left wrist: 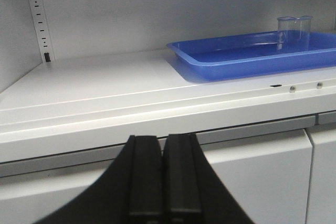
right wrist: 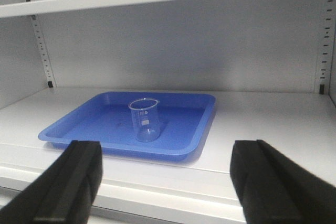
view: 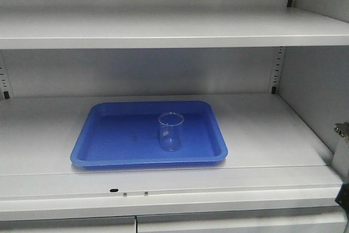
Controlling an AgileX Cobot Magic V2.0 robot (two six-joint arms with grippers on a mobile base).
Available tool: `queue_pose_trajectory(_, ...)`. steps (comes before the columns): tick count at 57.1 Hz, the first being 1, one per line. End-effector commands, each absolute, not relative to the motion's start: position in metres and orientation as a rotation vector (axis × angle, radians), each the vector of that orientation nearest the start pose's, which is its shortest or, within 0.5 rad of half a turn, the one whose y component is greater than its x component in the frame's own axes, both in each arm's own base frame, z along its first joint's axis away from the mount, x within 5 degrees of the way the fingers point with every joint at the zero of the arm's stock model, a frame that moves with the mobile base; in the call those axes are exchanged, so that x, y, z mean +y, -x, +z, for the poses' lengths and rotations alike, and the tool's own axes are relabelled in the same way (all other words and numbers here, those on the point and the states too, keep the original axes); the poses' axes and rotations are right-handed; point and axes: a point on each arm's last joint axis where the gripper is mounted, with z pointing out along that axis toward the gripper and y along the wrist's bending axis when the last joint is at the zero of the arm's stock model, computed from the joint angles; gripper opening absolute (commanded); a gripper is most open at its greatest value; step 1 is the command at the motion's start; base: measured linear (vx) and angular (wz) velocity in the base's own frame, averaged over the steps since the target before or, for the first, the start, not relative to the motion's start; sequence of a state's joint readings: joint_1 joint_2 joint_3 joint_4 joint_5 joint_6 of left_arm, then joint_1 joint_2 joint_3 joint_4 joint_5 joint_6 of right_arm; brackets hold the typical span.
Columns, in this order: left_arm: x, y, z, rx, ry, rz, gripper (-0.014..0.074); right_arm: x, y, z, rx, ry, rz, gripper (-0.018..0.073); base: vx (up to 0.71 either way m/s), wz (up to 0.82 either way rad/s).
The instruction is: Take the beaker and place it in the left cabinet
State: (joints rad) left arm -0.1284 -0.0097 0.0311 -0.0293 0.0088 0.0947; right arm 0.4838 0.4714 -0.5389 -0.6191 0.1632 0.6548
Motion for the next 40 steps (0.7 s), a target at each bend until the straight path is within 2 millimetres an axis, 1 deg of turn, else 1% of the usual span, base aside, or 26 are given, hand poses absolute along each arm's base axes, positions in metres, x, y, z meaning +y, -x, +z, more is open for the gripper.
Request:
queue_pose_trajectory(1,-0.0069,-0.0550,0.2054,1.423,-0.130,-0.060,0.0001,0.0385,-0.0868,0.3601,1.451,0.280,0.364,0.0547,0.00,0.00)
queue_pose_trajectory(18,-0.0069,-0.0550,0.2054,1.423,-0.130,-0.060,0.0001,0.0378,-0.0859,0.3600,1.448,0.283,0.357,0.0547,0.00,0.00)
queue_pose_trajectory(21,-0.0069,-0.0550,0.2054,1.423,-0.130,-0.060,0.0001,0.0370,-0.0864,0.3589,1.460,0.281,0.344,0.0545,0.00,0.00)
queue_pose_trajectory(27,-0.0069,-0.0550,0.2054,1.423,-0.130,-0.060,0.0001,0.0365,-0.0868,0.3564,1.498,0.242,0.377,0.0536,0.00,0.00)
queue_pose_trajectory(33,-0.0069,-0.0550,0.2054,1.423,-0.130,-0.060,0.0001,0.0366,-0.0869,0.3519,1.544,0.258,0.363,0.0499,0.00,0.00)
queue_pose_trajectory(40,-0.0069,-0.0550,0.2054,1.423,-0.130,-0.060,0.0001,0.0401,-0.0854,0.3502,1.545,0.349,0.338,0.0419,0.00,0.00)
